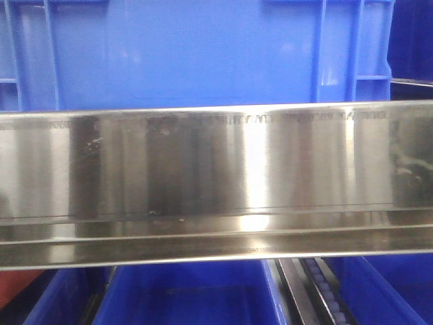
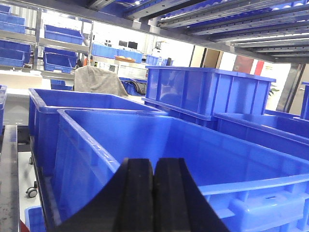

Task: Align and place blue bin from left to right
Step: 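Open both grippers and release the bin on the upper shelf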

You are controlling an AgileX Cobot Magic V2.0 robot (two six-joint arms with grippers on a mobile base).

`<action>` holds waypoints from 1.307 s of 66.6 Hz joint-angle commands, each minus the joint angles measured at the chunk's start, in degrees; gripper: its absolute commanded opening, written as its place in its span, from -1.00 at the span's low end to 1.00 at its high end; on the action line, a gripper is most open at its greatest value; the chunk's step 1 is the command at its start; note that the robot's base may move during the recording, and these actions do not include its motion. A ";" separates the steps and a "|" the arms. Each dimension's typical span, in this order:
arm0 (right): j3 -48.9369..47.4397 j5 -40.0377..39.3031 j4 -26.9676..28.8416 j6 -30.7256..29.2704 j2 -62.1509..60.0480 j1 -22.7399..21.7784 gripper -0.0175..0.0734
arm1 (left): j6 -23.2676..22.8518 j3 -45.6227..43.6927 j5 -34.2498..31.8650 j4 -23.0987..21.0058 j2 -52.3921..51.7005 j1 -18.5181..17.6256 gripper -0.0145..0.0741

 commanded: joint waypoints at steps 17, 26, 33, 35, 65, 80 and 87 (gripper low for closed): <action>0.03 -1.41 -0.67 -0.32 -0.34 0.08 -0.79 | 0.05 0.09 -1.08 0.28 -0.32 -0.25 -0.92; 0.03 -1.41 -0.67 -0.32 -0.34 0.08 -0.79 | 0.05 0.09 -1.08 0.28 -0.32 -0.25 -0.92; 0.03 -1.41 -0.67 -0.32 -0.34 0.08 -0.79 | 0.05 0.09 -1.08 0.28 -0.32 -0.25 -0.92; 0.03 -1.41 -0.67 -0.32 -0.34 0.08 -0.79 | 0.05 0.09 -1.08 0.28 -0.32 -0.25 -0.92; 0.03 -1.41 -0.67 -0.32 -0.34 0.08 -0.79 | 0.05 0.09 -1.08 0.28 -0.32 -0.25 -0.92; 0.03 -1.41 -0.67 -0.32 -0.34 0.08 -0.79 | 0.05 0.09 -1.08 0.28 -0.32 -0.25 -0.92; 0.03 -1.41 -0.67 -0.32 -0.34 0.08 -0.79 | 0.05 0.09 -1.08 0.28 -0.32 -0.25 -0.92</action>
